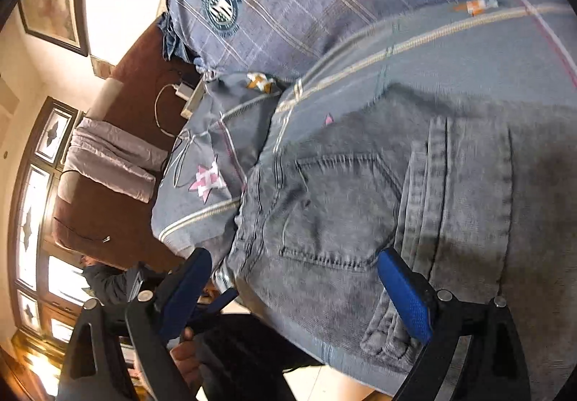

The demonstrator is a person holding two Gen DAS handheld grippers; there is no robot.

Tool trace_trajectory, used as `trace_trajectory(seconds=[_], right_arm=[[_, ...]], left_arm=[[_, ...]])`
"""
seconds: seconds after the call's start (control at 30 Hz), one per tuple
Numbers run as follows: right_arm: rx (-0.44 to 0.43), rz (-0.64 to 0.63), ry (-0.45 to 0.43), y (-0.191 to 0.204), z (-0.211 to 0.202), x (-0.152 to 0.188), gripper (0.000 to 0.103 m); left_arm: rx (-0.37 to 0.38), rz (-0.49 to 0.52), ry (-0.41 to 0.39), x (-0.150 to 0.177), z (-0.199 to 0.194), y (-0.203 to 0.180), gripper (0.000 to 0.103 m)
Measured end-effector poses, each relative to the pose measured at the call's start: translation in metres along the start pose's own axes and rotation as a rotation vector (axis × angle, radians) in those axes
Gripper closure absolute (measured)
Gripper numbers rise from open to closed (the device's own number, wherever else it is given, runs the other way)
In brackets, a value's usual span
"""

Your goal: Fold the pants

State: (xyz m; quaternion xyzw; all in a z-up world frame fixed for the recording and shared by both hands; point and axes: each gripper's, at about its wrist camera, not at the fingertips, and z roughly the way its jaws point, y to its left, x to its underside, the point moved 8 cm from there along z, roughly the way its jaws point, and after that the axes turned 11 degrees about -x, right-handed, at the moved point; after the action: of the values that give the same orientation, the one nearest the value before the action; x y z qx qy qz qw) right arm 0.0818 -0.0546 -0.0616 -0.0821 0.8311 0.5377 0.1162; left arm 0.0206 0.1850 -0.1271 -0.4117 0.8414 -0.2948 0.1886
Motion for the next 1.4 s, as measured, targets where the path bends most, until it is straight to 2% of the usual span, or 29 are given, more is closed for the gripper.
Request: trace_trajectory(seconds=[0.2,0.57,0.6,0.63,0.67,0.73,0.83,1.0,1.13,1.23,1.27,1.3,1.33,1.4], right_arm=[[-0.014,-0.013,0.029,0.003,0.01,0.01,0.008],[0.03,-0.035,0.053,0.01,0.03,0.008,0.008],[0.039,-0.029,0.056,0.007,0.032,0.008,0.008],[0.046,-0.025,0.056,0.005,0.033,0.009,0.008],[0.051,-0.02,0.055,0.003,0.034,0.008,0.008],[0.061,-0.014,0.056,0.0,0.035,0.008,0.008],[0.055,-0.018,0.062,0.005,0.036,0.005,0.008],[-0.051,0.008,0.067,0.029,0.057,-0.028,0.008],[-0.07,0.061,0.076,0.025,0.087,-0.066,0.008],[-0.052,0.121,0.076,0.001,0.111,-0.084,0.008],[-0.018,0.152,0.087,-0.015,0.119,-0.085,0.008],[0.016,0.211,0.097,-0.034,0.125,-0.082,0.009],[-0.006,0.236,0.084,-0.038,0.125,-0.081,0.009],[-0.034,0.222,0.087,-0.024,0.118,-0.081,0.009]], left_arm=[[0.043,-0.034,0.051,-0.007,0.028,-0.007,0.006],[0.103,-0.072,-0.015,-0.025,0.034,-0.002,0.007],[0.105,-0.071,-0.023,-0.026,0.038,-0.005,0.01],[0.104,-0.062,-0.029,-0.027,0.039,-0.006,0.025],[0.087,-0.053,-0.031,-0.027,0.038,-0.003,0.035],[0.045,-0.046,-0.036,-0.029,0.04,0.001,0.068],[0.019,-0.058,-0.04,-0.032,0.042,0.011,0.087],[-0.01,-0.022,-0.056,-0.032,0.042,0.013,0.089],[-0.014,0.007,-0.059,-0.033,0.039,0.011,0.089],[-0.005,0.013,-0.062,-0.033,0.04,0.01,0.087],[0.0,0.006,-0.058,-0.033,0.041,0.011,0.084],[0.006,-0.002,-0.055,-0.034,0.042,0.011,0.074],[0.016,-0.011,-0.049,-0.034,0.042,0.012,0.065],[0.037,-0.017,-0.048,-0.034,0.042,0.01,0.058]])
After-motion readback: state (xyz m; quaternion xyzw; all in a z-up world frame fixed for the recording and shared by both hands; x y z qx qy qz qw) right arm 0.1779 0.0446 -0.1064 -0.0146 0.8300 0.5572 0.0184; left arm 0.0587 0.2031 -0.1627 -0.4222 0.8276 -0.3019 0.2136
